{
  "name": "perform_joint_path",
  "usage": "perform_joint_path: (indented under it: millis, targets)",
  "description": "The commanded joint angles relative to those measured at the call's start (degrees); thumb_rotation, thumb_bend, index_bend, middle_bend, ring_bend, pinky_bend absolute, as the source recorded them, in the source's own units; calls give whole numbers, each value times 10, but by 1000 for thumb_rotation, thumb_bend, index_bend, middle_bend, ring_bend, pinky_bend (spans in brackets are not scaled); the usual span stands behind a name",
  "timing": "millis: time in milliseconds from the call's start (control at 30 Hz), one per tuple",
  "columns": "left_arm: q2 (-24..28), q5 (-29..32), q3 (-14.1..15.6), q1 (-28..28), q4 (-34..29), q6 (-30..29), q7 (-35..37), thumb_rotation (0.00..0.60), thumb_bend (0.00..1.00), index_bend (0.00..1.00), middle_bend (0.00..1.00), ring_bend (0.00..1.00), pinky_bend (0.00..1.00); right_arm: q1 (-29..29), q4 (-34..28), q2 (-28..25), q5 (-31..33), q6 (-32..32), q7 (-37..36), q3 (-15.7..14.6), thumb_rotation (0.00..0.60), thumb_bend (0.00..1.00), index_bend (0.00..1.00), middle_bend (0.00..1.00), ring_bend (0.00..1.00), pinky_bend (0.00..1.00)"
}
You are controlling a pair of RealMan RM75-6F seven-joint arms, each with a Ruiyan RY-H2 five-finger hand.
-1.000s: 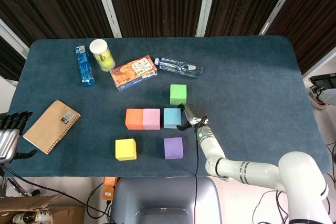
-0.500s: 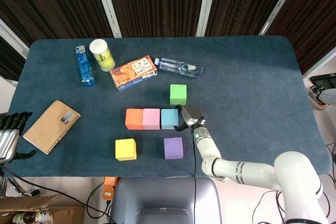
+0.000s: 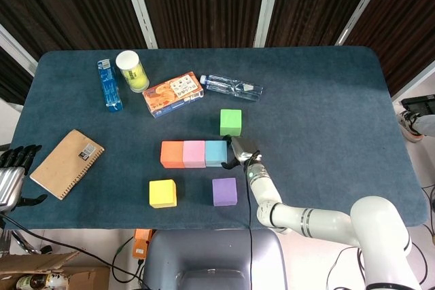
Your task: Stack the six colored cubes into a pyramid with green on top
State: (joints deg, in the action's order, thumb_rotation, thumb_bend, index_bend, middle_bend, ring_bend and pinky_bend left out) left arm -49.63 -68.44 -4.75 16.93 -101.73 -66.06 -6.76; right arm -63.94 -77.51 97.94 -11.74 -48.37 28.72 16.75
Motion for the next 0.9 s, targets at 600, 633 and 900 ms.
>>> perform_joint_path:
  millis: [600, 633, 900]
  targets:
    - [1, -2, 0, 0, -2, -1, -2, 600, 111, 88, 68, 27, 80, 1, -3, 1, 4, 3, 8, -1, 600, 204, 340, 302, 163, 301]
    - [1, -1, 0, 0, -2, -1, -3, 600, 112, 88, 68, 27, 80, 0, -3, 0, 5, 5, 9, -1, 600, 204, 320, 299, 160, 299]
    - [1, 0, 0, 0, -4, -2, -5, 600, 112, 88, 68, 27, 80, 1, -15, -10, 8, 10, 11, -5, 600, 204, 147, 259, 136, 276]
